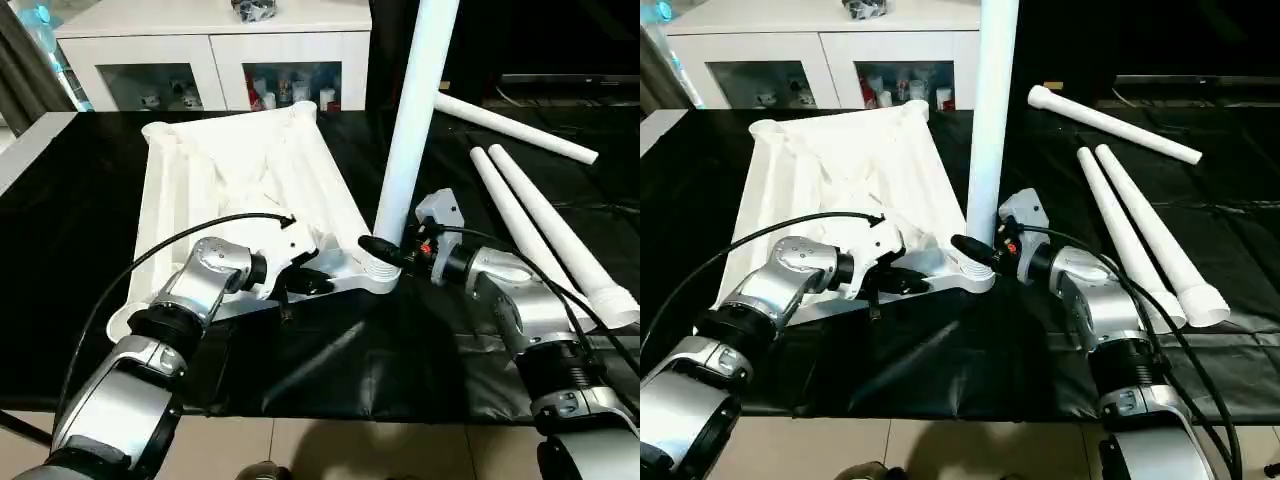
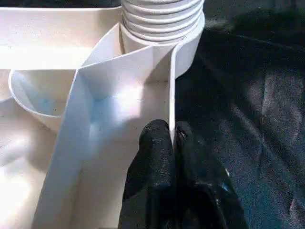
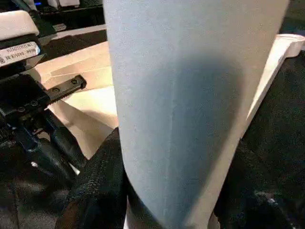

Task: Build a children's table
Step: Insert table leg to table base

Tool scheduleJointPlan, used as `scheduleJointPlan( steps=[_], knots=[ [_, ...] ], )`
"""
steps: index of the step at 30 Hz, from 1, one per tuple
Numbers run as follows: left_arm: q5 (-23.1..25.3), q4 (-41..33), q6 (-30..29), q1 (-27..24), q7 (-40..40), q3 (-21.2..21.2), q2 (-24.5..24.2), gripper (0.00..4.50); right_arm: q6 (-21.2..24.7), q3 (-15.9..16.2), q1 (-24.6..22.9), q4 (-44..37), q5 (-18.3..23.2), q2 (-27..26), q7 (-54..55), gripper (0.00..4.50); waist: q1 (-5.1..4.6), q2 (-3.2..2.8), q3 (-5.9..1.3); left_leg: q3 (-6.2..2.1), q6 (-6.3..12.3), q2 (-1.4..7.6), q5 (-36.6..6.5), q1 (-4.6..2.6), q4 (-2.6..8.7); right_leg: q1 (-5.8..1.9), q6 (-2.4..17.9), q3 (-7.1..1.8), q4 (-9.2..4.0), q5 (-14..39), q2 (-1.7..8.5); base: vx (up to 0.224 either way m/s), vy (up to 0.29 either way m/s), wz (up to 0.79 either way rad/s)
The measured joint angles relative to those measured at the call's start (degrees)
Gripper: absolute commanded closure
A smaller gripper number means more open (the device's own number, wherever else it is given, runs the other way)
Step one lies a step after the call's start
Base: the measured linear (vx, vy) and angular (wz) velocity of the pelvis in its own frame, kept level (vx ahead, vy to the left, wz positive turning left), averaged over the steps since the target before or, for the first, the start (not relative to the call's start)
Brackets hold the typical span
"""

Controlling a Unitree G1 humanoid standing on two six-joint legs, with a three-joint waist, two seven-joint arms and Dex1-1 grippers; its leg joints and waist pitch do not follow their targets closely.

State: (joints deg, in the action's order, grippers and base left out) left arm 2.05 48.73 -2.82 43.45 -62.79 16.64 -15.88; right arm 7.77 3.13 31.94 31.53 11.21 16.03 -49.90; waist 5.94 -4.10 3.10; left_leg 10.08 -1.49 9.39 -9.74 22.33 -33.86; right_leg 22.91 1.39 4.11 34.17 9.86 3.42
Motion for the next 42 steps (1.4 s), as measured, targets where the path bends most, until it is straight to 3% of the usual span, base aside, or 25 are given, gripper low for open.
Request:
scheduleJointPlan(
  steps=[4,8,13,17,22,28,33,42],
  knots=[
    [0.0,0.0,0.0,0.0,0.5,0.0,0.1,4.50,-0.6,-2.1,-0.3,1.1,1.7,-1.0,1.0,2.57,-0.07,0.00,0.00,0.00,0.01,0.00,0.0,-0.01,-0.03,-0.01,0.0,0.00,0.01,0.0,0.00,0.000,0.000,0.00],
    [0.0,0.1,0.0,0.0,0.6,0.0,0.4,4.50,0.5,-7.0,-2.8,1.6,6.9,-3.5,2.7,2.58,-0.06,-0.04,0.00,0.00,0.01,0.00,0.0,0.03,-0.01,0.00,0.0,0.00,-0.03,0.0,0.00,0.000,0.000,0.00],
    [0.0,0.1,0.1,0.0,0.3,0.0,0.8,4.50,0.1,-8.3,-5.7,-0.8,8.7,-4.4,3.5,2.59,0.41,-0.17,-0.01,0.00,0.00,0.03,0.0,0.05,0.00,0.02,0.0,0.05,-0.04,0.0,0.00,0.000,0.000,0.00],
    [0.0,1.2,0.4,0.4,0.3,0.0,0.9,4.50,-3.6,-8.5,-9.2,-2.4,9.0,-5.7,5.0,2.59,0.46,-0.27,-0.07,0.00,0.00,0.02,0.0,0.04,0.00,0.01,0.0,0.04,-0.04,0.0,0.00,0.000,0.000,0.00],
    [0.0,2.3,0.4,0.9,0.5,0.0,1.0,4.50,-10.9,-5.7,-11.9,-4.1,4.7,-5.9,7.8,2.59,0.28,-0.41,-0.13,0.00,0.00,0.02,0.0,-0.08,0.00,-0.08,0.0,0.03,-0.03,0.0,0.00,0.000,0.000,0.00],
    [0.1,2.7,0.4,1.1,0.6,0.0,1.1,4.50,-16.0,-1.9,-12.8,-5.2,-1.0,-4.8,10.5,2.59,-0.10,-0.44,-0.16,0.00,0.00,-0.01,0.0,-0.17,-0.01,-0.22,0.0,-0.01,-0.07,0.0,0.01,0.000,0.000,0.00],
    [0.1,2.8,0.6,1.1,0.6,0.0,1.2,4.50,-17.7,1.1,-12.2,-6.0,-4.8,-2.2,10.0,2.59,-0.07,-0.43,-0.16,0.00,0.00,-0.02,0.0,-0.17,0.00,-0.24,0.0,-0.01,-0.07,0.0,0.01,0.000,0.000,0.00],
    [0.2,2.8,0.9,1.0,0.0,0.0,0.5,4.50,-16.2,3.8,-5.8,-1.9,-6.4,1.3,1.9,2.59,-0.29,-0.05,-0.15,0.00,0.02,0.00,0.0,-0.13,-0.01,-0.17,0.0,0.00,-0.04,0.0,0.00,0.000,0.000,0.00]
  ],
)
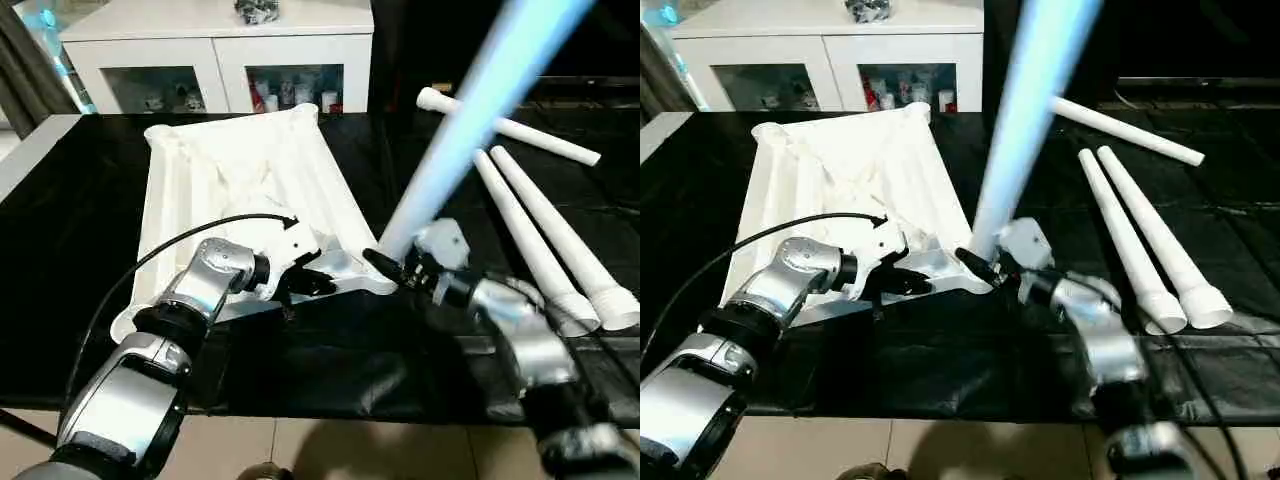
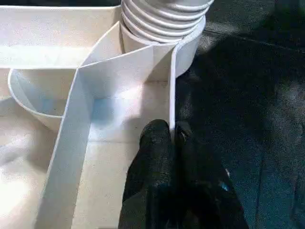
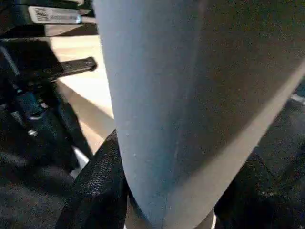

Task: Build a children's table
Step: Insert table leg to table base

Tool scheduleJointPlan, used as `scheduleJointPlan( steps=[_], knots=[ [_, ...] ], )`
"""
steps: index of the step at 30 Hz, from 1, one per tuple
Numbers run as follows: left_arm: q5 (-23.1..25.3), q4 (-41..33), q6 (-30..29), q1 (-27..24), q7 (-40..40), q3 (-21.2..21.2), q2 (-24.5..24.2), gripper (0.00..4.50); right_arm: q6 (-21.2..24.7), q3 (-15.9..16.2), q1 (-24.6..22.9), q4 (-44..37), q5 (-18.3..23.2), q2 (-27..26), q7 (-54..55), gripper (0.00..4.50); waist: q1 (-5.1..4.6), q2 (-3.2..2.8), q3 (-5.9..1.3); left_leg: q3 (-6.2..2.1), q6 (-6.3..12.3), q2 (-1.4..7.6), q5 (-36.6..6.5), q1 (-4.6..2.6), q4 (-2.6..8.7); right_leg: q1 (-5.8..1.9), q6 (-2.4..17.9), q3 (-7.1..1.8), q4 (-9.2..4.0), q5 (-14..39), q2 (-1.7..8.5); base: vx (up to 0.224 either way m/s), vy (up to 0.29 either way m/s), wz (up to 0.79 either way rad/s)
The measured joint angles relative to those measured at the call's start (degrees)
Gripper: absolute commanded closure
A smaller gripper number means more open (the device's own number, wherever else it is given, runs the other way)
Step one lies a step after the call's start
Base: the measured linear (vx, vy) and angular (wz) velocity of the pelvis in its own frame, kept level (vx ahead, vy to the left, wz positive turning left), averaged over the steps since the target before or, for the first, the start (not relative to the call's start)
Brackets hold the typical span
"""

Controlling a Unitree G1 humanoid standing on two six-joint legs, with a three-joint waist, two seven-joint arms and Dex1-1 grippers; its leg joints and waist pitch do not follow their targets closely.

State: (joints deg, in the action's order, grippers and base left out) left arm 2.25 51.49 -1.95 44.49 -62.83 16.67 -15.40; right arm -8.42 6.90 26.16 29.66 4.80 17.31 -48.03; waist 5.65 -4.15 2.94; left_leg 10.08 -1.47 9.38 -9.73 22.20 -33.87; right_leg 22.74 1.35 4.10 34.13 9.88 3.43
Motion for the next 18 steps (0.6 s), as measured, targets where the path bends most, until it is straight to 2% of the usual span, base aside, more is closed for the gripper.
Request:
scheduleJointPlan(
  steps=[8,14,18],
  knots=[
    [0.2,-1.3,0.0,-0.4,-1.5,0.0,-1.2,4.50,0.5,0.3,7.2,8.1,0.5,1.0,-7.6,2.59,-0.51,0.32,0.10,0.00,0.00,0.02,0.0,0.07,0.00,0.09,0.0,0.02,0.01,0.0,-0.01,0.000,0.000,0.00],
    [0.4,-1.7,0.0,-0.4,-1.7,0.2,-1.4,4.50,0.5,0.4,9.5,11.3,1.1,1.3,-10.2,2.59,-0.51,0.33,0.10,0.00,0.00,0.03,0.0,0.08,-0.01,0.10,0.1,0.03,0.02,0.0,-0.01,0.000,0.000,0.00],
    [0.4,-3.0,0.1,-1.0,-3.5,0.8,-2.1,4.50,0.4,1.7,10.1,11.6,1.0,2.5,-14.5,2.59,-0.32,0.33,0.09,0.01,0.00,0.04,0.0,0.08,0.00,0.08,0.1,0.05,0.00,0.0,-0.01,0.000,0.000,0.00]
  ],
)
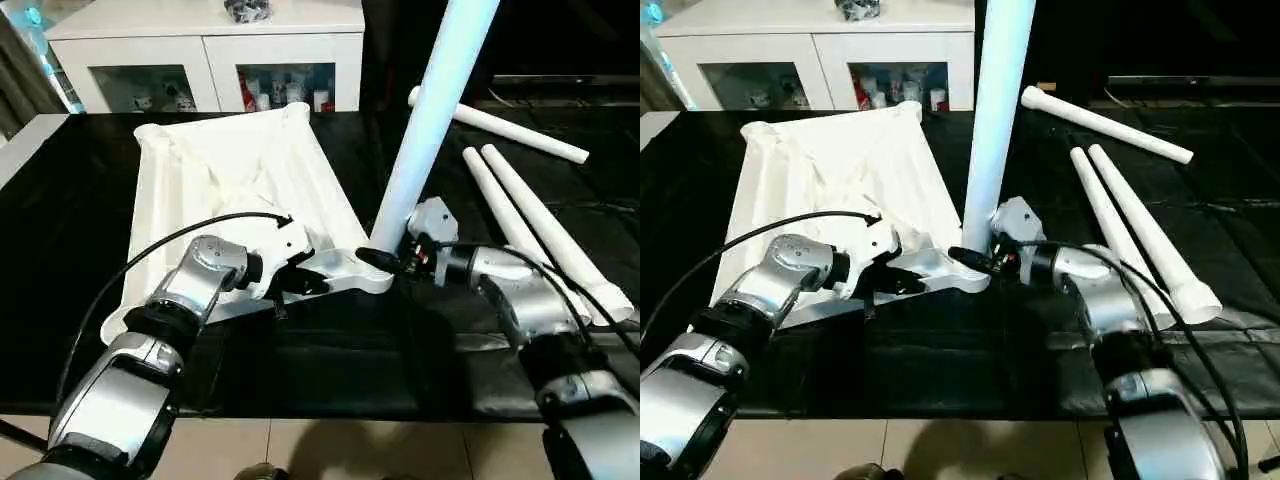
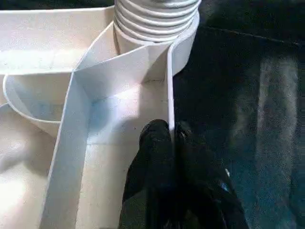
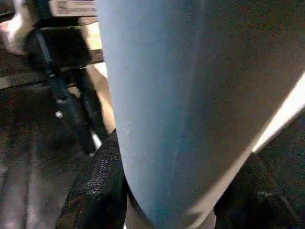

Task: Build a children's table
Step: Insert table leg to table base

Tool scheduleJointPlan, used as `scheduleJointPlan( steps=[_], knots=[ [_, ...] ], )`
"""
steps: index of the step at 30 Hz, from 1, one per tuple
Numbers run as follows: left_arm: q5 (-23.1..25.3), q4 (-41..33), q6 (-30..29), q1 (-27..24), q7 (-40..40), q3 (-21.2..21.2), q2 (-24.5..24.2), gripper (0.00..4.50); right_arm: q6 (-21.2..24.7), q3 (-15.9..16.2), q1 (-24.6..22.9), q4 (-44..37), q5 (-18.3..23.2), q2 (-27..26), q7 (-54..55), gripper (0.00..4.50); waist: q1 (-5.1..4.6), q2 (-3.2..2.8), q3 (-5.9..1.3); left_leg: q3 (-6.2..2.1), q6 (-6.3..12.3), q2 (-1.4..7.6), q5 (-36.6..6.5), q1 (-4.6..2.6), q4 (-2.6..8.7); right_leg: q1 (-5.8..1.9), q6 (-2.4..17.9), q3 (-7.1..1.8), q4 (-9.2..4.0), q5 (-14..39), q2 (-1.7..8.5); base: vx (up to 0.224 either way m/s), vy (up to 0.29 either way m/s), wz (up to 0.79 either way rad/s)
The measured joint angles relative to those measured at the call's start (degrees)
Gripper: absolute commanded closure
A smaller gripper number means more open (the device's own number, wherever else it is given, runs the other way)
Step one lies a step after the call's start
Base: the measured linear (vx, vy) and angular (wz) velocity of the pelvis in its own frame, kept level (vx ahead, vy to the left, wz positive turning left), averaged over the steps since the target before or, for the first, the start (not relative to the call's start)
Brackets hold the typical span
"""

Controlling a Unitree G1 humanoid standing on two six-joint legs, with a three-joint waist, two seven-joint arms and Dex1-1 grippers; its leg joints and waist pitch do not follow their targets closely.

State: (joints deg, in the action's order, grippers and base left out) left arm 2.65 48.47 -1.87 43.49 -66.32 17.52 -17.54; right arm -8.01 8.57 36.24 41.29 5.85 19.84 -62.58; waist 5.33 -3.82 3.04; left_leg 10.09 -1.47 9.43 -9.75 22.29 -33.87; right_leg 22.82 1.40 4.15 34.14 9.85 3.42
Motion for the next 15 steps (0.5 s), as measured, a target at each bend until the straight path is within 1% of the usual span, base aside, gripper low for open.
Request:
scheduleJointPlan(
  steps=[6,15],
  knots=[
    [0.0,-0.6,0.7,-0.3,-3.0,0.9,-1.4,4.50,-1.1,1.1,0.4,0.2,0.0,0.4,-4.0,2.59,0.25,0.09,-0.05,0.00,0.00,0.00,0.0,-0.05,-0.02,-0.07,0.0,0.00,0.01,0.0,0.00,0.000,0.000,0.00],
    [0.6,-0.6,1.7,-0.3,-3.7,1.3,-1.9,4.50,-1.6,1.4,0.6,1.0,0.0,-0.1,-4.5,2.59,0.31,0.13,-0.09,0.00,-0.01,0.01,0.0,-0.16,-0.01,-0.16,0.0,0.00,0.02,0.0,0.00,0.000,0.000,0.00]
  ],
)
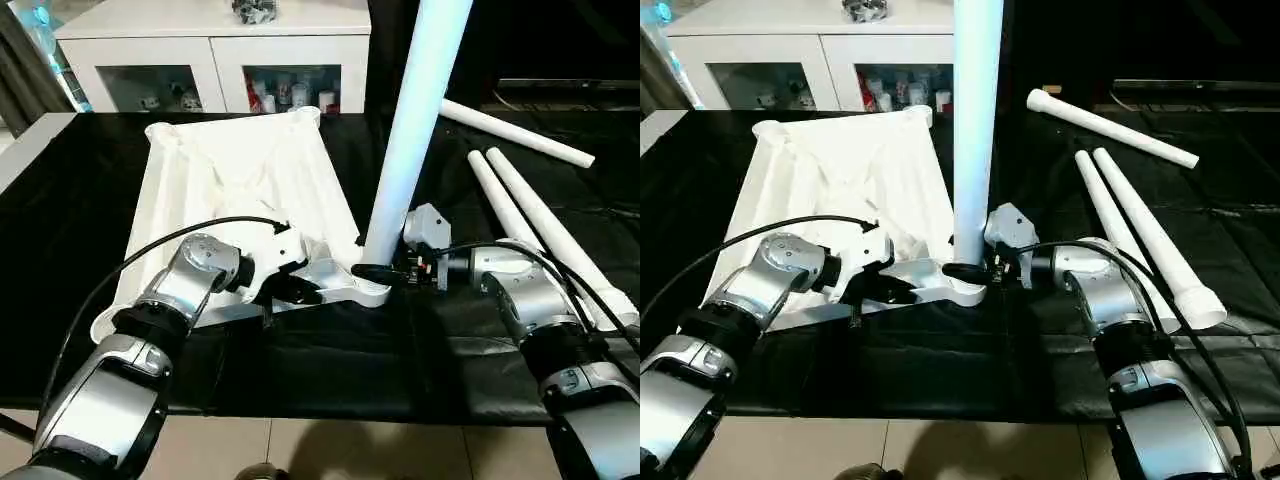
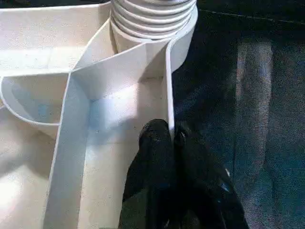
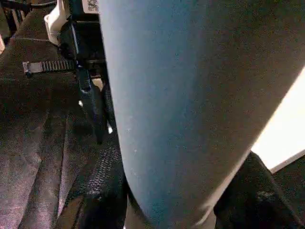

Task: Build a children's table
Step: Insert table leg to table base

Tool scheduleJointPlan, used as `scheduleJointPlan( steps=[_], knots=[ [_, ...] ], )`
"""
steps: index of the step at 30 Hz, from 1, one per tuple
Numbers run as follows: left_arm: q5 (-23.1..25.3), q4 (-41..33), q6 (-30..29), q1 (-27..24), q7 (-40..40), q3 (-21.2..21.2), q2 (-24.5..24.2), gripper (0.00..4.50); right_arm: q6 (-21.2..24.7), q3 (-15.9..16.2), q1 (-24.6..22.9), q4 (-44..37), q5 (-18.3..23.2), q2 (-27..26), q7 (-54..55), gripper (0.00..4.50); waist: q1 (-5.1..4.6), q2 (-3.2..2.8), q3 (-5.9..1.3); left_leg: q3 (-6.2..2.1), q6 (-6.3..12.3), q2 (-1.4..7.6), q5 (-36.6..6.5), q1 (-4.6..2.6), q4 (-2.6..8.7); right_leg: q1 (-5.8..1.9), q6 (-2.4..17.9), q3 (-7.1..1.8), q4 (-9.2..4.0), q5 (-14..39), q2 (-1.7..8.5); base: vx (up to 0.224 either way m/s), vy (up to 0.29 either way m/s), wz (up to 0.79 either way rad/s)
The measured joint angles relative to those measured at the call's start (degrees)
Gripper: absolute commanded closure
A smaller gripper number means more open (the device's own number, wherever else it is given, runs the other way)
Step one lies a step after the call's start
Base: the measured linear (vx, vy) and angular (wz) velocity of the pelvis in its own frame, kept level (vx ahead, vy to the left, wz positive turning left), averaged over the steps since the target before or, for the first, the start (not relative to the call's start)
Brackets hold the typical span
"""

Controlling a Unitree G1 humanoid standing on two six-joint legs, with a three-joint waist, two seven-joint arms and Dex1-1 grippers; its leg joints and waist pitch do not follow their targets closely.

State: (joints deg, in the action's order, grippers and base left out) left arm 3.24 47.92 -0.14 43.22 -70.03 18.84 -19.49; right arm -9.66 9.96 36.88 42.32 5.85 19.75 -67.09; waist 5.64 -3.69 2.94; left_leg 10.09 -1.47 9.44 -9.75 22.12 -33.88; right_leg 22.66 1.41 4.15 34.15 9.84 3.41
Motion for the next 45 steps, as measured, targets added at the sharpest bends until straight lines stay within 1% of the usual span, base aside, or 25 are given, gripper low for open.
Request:
scheduleJointPlan(
  steps=[4,6,9,10,13,14,18,21,26,31,41,45],
  knots=[
    [0.0,1.0,-0.1,0.1,1.4,-0.5,0.7,4.50,0.0,-1.1,0.1,1.3,0.1,-1.5,3.0,2.59,-0.15,0.02,-0.03,0.00,0.00,0.01,0.0,-0.15,-0.01,-0.11,0.1,0.00,0.02,0.0,0.00,0.000,0.000,0.00],
    [0.4,2.5,-1.3,0.8,6.1,-1.5,2.2,4.50,0.2,-2.6,0.3,3.0,0.1,-3.5,10.0,2.59,-0.51,0.01,-0.02,0.00,0.00,0.01,0.0,-0.24,-0.07,-0.20,0.2,0.00,0.02,-0.1,0.00,0.000,0.000,0.00],
    [0.8,4.2,-6.4,2.8,15.0,-3.5,6.1,4.50,2.8,-5.2,1.9,5.5,-0.4,-7.2,23.7,2.59,-1.00,-0.05,0.12,0.02,-0.02,-0.02,0.0,-0.11,-0.13,0.00,0.1,-0.02,-0.07,0.0,0.03,0.000,0.000,0.00],
    [0.8,4.2,-8.1,3.1,18.2,-4.4,7.3,4.50,4.0,-6.4,2.6,6.4,-0.5,-8.0,27.8,2.59,-1.29,-0.02,0.14,0.02,-0.03,-0.02,0.0,-0.05,-0.17,0.05,0.1,-0.03,-0.07,-0.1,0.03,0.000,0.000,0.00],
    [0.6,4.0,-13.3,3.8,28.2,-7.0,13.1,4.50,8.0,-10.3,6.5,10.2,-0.5,-12.8,42.6,2.59,-2.35,-0.03,0.15,0.09,-0.03,-0.02,0.0,0.02,-0.22,0.22,0.5,-0.07,-0.04,-0.4,0.03,0.000,0.000,0.00],
    [0.6,3.3,-14.9,4.0,31.0,-7.3,14.9,4.50,9.1,-10.8,7.8,11.1,-0.6,-13.6,46.6,2.59,-2.45,-0.02,0.15,0.08,-0.04,-0.01,0.0,0.07,-0.16,0.28,0.4,-0.04,-0.04,-0.4,0.03,0.000,0.000,0.00],
    [0.6,0.7,-19.1,4.0,36.7,-7.9,17.6,4.50,10.6,-11.8,11.5,14.3,-1.1,-15.7,54.3,2.59,-2.40,-0.02,0.14,0.09,-0.03,0.05,0.0,0.21,0.10,0.48,0.2,0.07,-0.08,-0.2,0.00,0.000,0.000,0.00],
    [0.8,-0.2,-20.0,3.9,37.5,-7.8,17.8,4.50,11.2,-11.8,12.7,15.3,-1.5,-16.1,56.0,2.59,-2.47,-0.02,0.14,0.09,0.03,0.09,0.1,0.33,0.12,0.56,0.2,0.14,-0.16,-0.2,-0.01,0.000,0.000,0.00],
    [1.0,-0.9,-21.1,3.7,38.4,-7.8,17.9,4.50,11.8,-11.9,14.1,17.0,-3.1,-16.7,56.9,2.59,-2.73,-0.02,0.15,0.09,-0.02,0.09,0.0,0.34,0.06,0.55,0.2,0.12,-0.15,-0.2,-0.01,0.000,0.000,0.00],
    [1.0,-3.4,-22.4,2.4,39.2,-7.8,17.8,4.50,11.8,-11.9,14.5,17.5,-3.3,-17.0,57.2,2.59,-3.00,-0.02,0.15,0.09,-0.02,0.09,0.0,0.33,0.07,0.55,0.2,0.12,-0.15,-0.2,-0.01,0.000,0.000,0.00],
    [1.0,-4.8,-23.2,1.7,39.2,-7.7,17.6,4.50,11.8,-12.1,14.6,17.6,-4.2,-17.4,57.1,2.59,-3.18,-0.02,0.14,0.09,-0.02,0.09,0.0,0.31,0.06,0.53,0.2,0.12,-0.13,-0.2,-0.01,0.000,0.000,0.00],
    [1.0,-6.5,-23.0,0.7,37.0,-6.7,15.9,4.50,11.4,-12.3,14.3,17.4,-4.1,-17.1,54.1,2.59,-3.55,-0.01,0.15,0.09,-0.02,0.10,0.0,0.31,0.08,0.54,0.2,0.12,-0.14,-0.2,-0.01,0.000,0.000,0.00]
  ],
)
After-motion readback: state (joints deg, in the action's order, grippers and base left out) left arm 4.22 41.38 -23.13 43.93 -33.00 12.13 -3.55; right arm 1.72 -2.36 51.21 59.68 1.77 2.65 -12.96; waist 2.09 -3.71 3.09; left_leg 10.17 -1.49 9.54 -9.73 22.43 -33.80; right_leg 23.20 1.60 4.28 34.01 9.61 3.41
